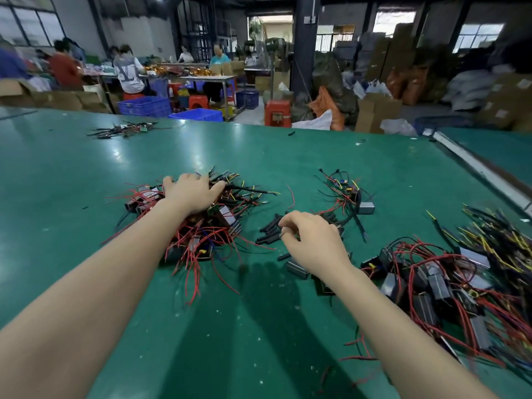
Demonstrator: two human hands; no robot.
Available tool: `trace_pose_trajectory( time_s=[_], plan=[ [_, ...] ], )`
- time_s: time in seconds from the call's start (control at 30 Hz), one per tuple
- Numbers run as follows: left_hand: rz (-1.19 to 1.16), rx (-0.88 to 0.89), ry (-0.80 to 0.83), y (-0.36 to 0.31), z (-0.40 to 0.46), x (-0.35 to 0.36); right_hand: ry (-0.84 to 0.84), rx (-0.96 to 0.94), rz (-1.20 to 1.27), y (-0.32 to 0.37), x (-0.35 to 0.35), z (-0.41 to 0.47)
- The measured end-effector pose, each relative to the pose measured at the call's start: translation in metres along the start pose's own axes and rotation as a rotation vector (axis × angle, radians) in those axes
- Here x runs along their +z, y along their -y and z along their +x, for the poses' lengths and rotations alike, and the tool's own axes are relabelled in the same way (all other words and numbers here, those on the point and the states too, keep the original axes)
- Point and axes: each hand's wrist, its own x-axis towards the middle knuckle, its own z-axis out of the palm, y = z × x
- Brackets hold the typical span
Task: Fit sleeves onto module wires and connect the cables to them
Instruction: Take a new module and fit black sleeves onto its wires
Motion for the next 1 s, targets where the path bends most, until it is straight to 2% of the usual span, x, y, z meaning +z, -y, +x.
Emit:
trace_pose_trajectory(
  time_s=[0.07, 0.13, 0.27, 0.43, 0.53, 0.63, 0.73, 0.8, 0.9, 1.0],
  plan=[
    [0.016, 0.051, -0.161, -0.014, -0.006, -0.006, -0.021, 0.009, 0.004, -0.006, -0.002, -0.003],
    [-0.02, 0.126, -0.253, -0.037, -0.015, -0.016, -0.026, 0.032, 0.006, -0.012, -0.008, -0.006],
    [-0.19, 0.306, -0.184, -0.102, -0.047, -0.035, -0.06, 0.068, -0.017, -0.026, -0.023, -0.013],
    [-0.818, 0.484, -0.073, -0.174, -0.111, -0.016, -0.117, 0.134, -0.052, -0.056, -0.05, -0.04],
    [-1.189, 0.456, -0.068, -0.205, -0.142, -0.001, -0.189, 0.222, -0.006, -0.087, -0.073, -0.059],
    [-1.406, 0.471, -0.069, -0.232, -0.172, 0.015, -0.317, 0.291, 0.058, -0.112, -0.095, -0.078],
    [-1.457, 0.545, -0.089, -0.244, -0.199, 0.035, -0.482, 0.34, 0.222, -0.127, -0.117, -0.094],
    [-1.412, 0.609, -0.147, -0.243, -0.208, 0.049, -0.494, 0.39, 0.25, -0.141, -0.13, -0.103],
    [-1.297, 0.694, -0.282, -0.237, -0.208, 0.061, -0.438, 0.485, 0.157, -0.171, -0.144, -0.117],
    [-1.326, 0.631, -0.289, -0.233, -0.204, 0.059, -0.423, 0.539, -0.003, -0.194, -0.15, -0.132]
  ],
)
